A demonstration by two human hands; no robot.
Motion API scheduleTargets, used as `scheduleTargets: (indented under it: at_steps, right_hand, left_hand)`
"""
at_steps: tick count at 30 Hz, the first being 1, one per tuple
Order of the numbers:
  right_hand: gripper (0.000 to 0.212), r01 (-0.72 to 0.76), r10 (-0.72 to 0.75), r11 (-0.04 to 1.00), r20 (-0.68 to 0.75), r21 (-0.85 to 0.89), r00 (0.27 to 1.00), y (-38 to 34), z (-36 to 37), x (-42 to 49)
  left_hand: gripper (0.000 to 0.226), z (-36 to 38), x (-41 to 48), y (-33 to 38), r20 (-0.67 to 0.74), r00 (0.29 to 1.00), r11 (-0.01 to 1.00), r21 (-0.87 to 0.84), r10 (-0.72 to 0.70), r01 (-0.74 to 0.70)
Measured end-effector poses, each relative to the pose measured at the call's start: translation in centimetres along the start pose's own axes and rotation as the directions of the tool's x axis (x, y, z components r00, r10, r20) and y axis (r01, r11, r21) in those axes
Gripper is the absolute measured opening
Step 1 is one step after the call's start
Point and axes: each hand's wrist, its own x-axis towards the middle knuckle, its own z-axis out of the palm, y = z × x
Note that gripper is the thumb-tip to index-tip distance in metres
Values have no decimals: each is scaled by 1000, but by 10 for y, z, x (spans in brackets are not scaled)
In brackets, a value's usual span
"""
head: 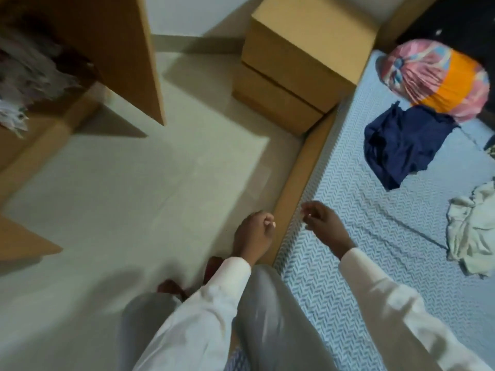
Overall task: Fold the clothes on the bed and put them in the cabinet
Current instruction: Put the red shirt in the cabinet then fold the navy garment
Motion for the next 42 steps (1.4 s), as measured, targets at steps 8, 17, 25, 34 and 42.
scheduleTargets:
  at_steps: [8,17,25,34,42]
  right_hand:
    - [42,-31,19,998,-205,-52,979,119,-89,64]
    - [64,-140,44,911,-248,-387,968,211,-206,126]
    - [51,-12,-98,845,-178,-534,979,229,-239,199]
    - [22,65,-177,897,-222,-437,959,208,-223,141]
    - [27,187,-182,982,-143,21,973,216,-178,-18]
  left_hand:
    - [28,119,74,57,239,926,929,159,293,-334]
    - [86,205,59,111,453,889,455,778,74,-434]
    - [119,254,57,109,294,954,254,920,54,-298]
    - [115,257,55,108,268,962,273,922,58,-273]
    - [93,222,33,83,233,952,567,765,197,-304]
